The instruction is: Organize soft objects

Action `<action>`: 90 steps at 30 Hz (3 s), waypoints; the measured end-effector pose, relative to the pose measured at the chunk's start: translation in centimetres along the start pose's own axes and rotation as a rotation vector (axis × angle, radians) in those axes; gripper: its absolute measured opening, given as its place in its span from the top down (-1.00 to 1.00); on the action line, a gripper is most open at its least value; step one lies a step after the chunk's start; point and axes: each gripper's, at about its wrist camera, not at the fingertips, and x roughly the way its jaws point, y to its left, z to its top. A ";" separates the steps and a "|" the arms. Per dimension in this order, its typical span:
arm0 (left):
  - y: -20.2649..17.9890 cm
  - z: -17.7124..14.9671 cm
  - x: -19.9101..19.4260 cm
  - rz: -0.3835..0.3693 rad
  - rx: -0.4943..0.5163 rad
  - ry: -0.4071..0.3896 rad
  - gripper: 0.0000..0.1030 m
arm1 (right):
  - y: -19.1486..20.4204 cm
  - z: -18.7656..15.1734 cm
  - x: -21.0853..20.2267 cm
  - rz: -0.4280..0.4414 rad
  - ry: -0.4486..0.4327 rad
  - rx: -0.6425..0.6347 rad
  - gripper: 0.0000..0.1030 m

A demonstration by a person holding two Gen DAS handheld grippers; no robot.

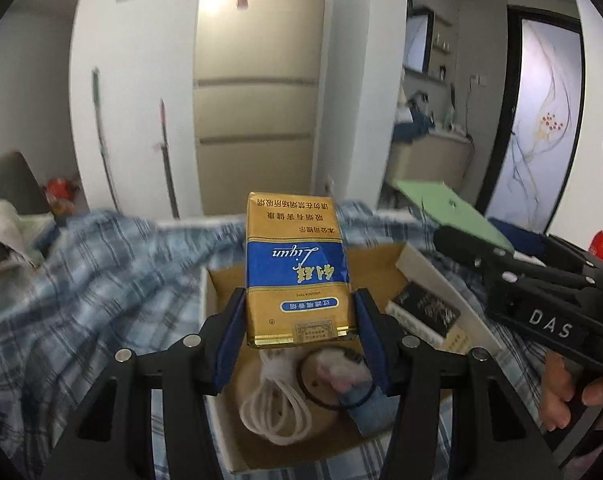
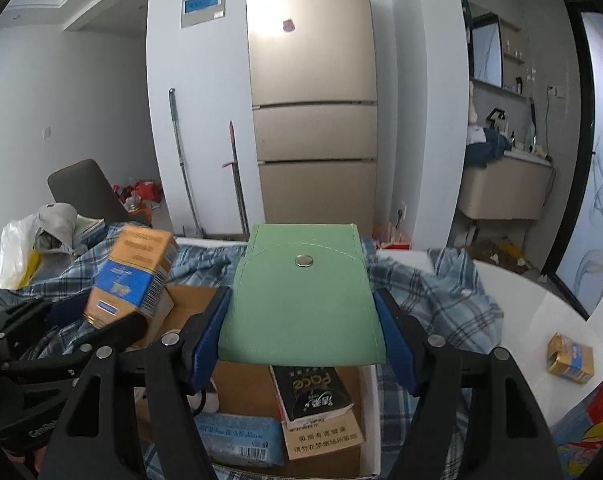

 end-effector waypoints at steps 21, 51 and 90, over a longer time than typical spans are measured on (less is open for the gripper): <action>2.4 -1.2 1.9 0.019 -0.115 0.100 -0.50 | 1.7 -1.2 1.6 0.084 0.082 -0.006 -0.34; 4.3 1.2 -6.1 0.055 -0.164 -0.317 -1.00 | 4.1 -3.4 4.3 0.199 0.218 -0.031 -0.35; 1.2 1.6 -10.9 0.096 -0.031 -0.407 -1.00 | 1.2 1.8 -5.1 -0.088 -0.253 -0.016 -0.99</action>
